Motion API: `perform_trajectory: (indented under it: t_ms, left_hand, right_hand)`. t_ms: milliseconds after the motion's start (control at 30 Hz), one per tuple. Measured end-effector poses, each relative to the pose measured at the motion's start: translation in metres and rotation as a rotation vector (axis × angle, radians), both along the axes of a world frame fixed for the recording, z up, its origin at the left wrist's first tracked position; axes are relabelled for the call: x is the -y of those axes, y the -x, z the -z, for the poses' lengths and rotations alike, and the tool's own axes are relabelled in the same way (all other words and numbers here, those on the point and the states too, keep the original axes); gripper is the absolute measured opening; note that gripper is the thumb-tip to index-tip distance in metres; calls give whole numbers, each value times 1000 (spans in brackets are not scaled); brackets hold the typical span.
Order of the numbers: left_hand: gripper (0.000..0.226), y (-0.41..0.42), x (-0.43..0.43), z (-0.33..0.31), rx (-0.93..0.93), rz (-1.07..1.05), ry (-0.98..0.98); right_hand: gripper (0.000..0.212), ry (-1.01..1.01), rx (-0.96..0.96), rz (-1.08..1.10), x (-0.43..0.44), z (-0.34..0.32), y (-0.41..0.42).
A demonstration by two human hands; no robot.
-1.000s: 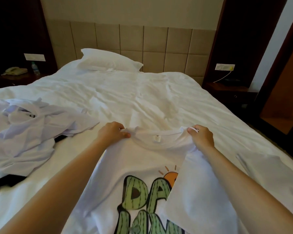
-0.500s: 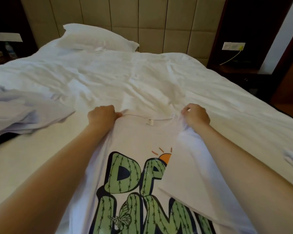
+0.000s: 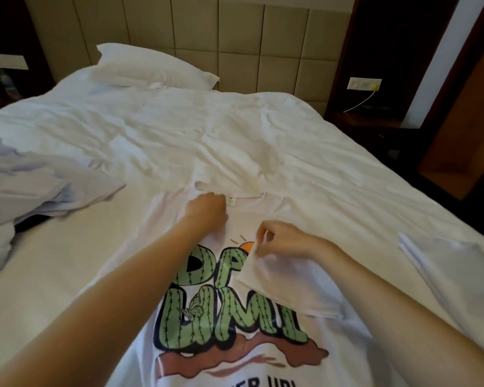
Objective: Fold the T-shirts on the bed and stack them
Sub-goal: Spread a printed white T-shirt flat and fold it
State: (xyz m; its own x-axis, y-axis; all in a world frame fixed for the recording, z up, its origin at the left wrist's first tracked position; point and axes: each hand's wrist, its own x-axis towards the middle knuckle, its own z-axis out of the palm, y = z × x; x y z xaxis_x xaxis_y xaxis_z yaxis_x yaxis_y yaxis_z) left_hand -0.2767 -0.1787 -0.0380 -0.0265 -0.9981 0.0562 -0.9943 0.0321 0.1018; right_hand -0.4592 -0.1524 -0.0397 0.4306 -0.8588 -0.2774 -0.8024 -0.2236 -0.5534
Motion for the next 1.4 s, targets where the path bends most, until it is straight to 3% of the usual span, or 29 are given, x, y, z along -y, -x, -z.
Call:
perform_trajectory:
  t_ms: [100, 133, 200, 300, 367, 467, 533, 567, 667, 767, 867, 933, 1033, 1133, 1233, 1333, 1400]
  left_hand:
    - [25, 23, -17, 4, -120, 31, -228]
    - [25, 31, -23, 6, -154, 30, -309]
    - [31, 44, -33, 8, -260, -12, -424]
    - [37, 54, -39, 7, -430, -104, -503]
    - [34, 57, -40, 5, -565, -146, -594]
    - [39, 69, -39, 3, -843, -147, -699]
    - [42, 87, -33, 1, -1020, -110, -653]
    - [40, 97, -31, 0, -1016, -91, -581]
    - [37, 130, -20, 8, -742, -24, -326]
    - [43, 156, -12, 28, -583, 95, -281]
    - [42, 181, -7, 43, -479, 141, -169]
    - [52, 195, -6, 48, -403, 161, -136]
    - [61, 209, -4, 57, -252, 218, -173]
    - [62, 209, -5, 56, -248, 206, -218]
    - [62, 206, -12, 47, -232, 208, -227]
    - [62, 201, -19, 36, -216, 210, -254]
    - [63, 197, -26, 29, -172, 232, -283]
  right_hand:
    - [77, -93, -234, -122, -28, 9, -10]
    - [86, -65, -292, -133, -37, 10, -12]
    - [78, 28, -348, -133, -50, 9, -14]
    - [34, 286, -392, -64, -58, 8, -6]
    - [17, 358, -301, 96, -53, 8, 9]
    - [20, 270, -55, 401, -33, -5, 43]
    - [23, 230, 124, 598, -16, -19, 70]
    - [19, 213, 230, 697, -10, -27, 83]
    - [20, 234, 423, 918, 6, -43, 125]
    - [34, 300, 369, 1050, 24, -47, 161]
    - [9, 347, 339, 1155, 38, -40, 188]
    - [12, 367, 297, 1189, 44, -30, 201]
    - [28, 428, 153, 1170, 46, -15, 210]
    - [36, 503, -57, 1005, 44, -2, 206]
    - [52, 395, -35, 963, 40, 2, 195]
    - [74, 115, 76, 1148, 32, -1, 187]
    - [75, 47, 109, 1230, 26, -6, 187]
